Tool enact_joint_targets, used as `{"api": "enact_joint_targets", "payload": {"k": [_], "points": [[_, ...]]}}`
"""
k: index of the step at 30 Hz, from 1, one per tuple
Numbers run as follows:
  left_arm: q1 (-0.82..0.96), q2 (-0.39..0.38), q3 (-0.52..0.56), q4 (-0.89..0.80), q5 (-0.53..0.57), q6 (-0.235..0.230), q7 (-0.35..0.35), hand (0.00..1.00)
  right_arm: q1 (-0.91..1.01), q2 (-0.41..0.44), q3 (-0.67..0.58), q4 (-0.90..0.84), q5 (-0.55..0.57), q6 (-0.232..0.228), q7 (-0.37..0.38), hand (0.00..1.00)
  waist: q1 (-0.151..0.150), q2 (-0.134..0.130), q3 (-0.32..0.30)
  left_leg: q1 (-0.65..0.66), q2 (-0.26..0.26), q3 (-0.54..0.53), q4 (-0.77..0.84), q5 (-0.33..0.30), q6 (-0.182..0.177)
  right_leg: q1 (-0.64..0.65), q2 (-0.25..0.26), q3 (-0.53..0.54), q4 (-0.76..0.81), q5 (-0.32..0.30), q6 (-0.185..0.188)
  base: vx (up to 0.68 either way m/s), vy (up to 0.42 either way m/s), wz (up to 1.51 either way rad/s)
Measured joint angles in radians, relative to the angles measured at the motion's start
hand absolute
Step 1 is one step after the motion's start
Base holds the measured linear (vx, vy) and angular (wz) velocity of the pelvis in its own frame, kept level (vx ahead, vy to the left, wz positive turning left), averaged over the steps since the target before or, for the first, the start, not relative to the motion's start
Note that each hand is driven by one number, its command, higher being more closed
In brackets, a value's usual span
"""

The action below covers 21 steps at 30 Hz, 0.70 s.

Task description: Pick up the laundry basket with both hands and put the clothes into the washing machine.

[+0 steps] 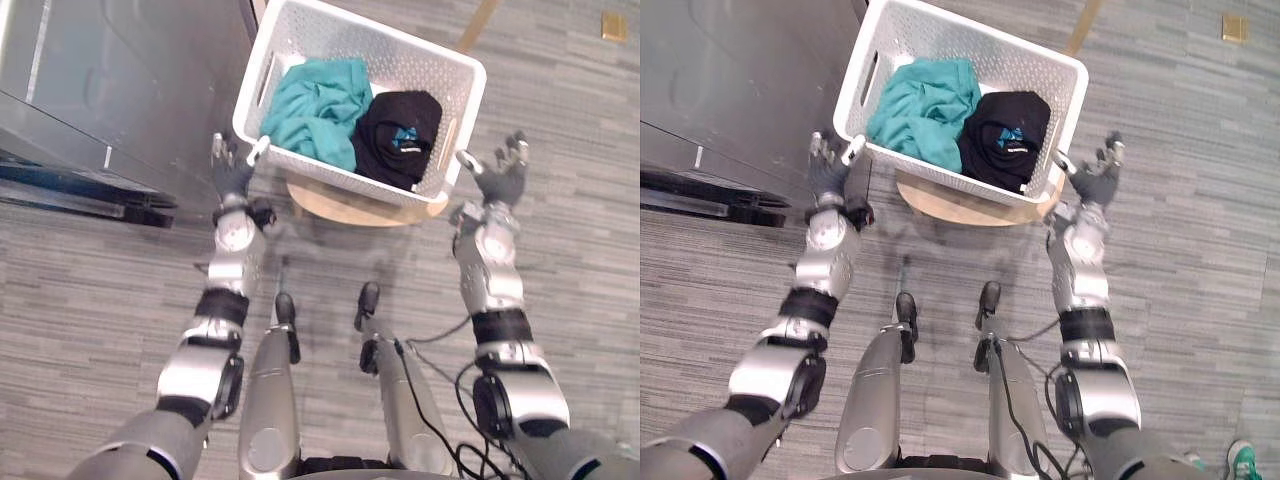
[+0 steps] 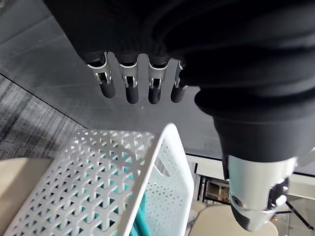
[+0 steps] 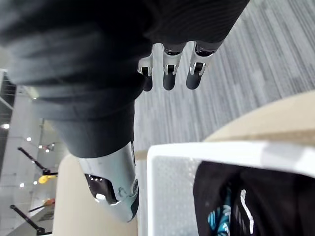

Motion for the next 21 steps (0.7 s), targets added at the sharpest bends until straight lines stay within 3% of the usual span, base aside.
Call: {"api": "enact_joint_targets", "payload": {"k": [2,7,10,15,18,21], "points": [[0.083,0.0,-0.003,-0.026,0.0,0.0,-0.03,0.0,0.114,0.0,-0.017,0.014,-0.027,0.0,0.009,0.0,0.015,0.0,-0.001,0.045,-0.012,0.001,-0.044,0.01,-0.011,0.022,-0.003,0.002,0.002,-0.012,0.0,0.08,-0.019,0.03],[0.278,0.001,-0.016,-0.074,0.0,0.002,-0.073,0.0,0.282,0.014,-0.019,0.042,-0.058,0.0,0.052,0.0,0.012,0.002,-0.011,0.142,-0.038,-0.016,-0.143,0.051,-0.027,0.082,-0.007,-0.003,-0.007,-0.033,0.006,0.11,-0.018,0.12],[0.426,0.003,-0.034,-0.07,0.005,0.002,-0.128,0.0,0.387,0.029,0.001,0.168,-0.078,0.0,0.109,0.0,0.012,0.004,-0.111,0.18,-0.045,-0.033,-0.196,0.066,-0.036,0.118,-0.008,-0.023,-0.032,-0.046,0.012,0.16,0.005,0.22],[0.572,0.003,-0.032,0.149,0.05,0.004,-0.232,0.0,0.492,0.058,0.098,0.396,-0.143,0.003,0.228,0.0,0.013,0.01,-0.225,0.283,-0.055,-0.054,-0.255,0.067,-0.034,0.238,-0.008,-0.051,-0.097,-0.052,0.02,0.1,0.028,0.15],[0.61,-0.003,0.008,0.342,0.104,0.025,-0.259,0.0,0.504,0.084,0.133,0.493,-0.194,0.017,0.273,0.0,0.012,0.012,-0.241,0.349,-0.065,-0.072,-0.273,0.069,-0.031,0.315,-0.015,-0.069,-0.118,-0.057,0.028,0.02,0.043,0.19],[0.647,0.0,0.032,0.418,0.136,0.033,-0.273,0.0,0.514,0.086,0.153,0.536,-0.219,0.018,0.29,0.0,0.012,0.015,-0.266,0.375,-0.076,-0.096,-0.287,0.072,-0.025,0.353,-0.026,-0.093,-0.123,-0.065,0.039,0.0,0.039,0.31]]}}
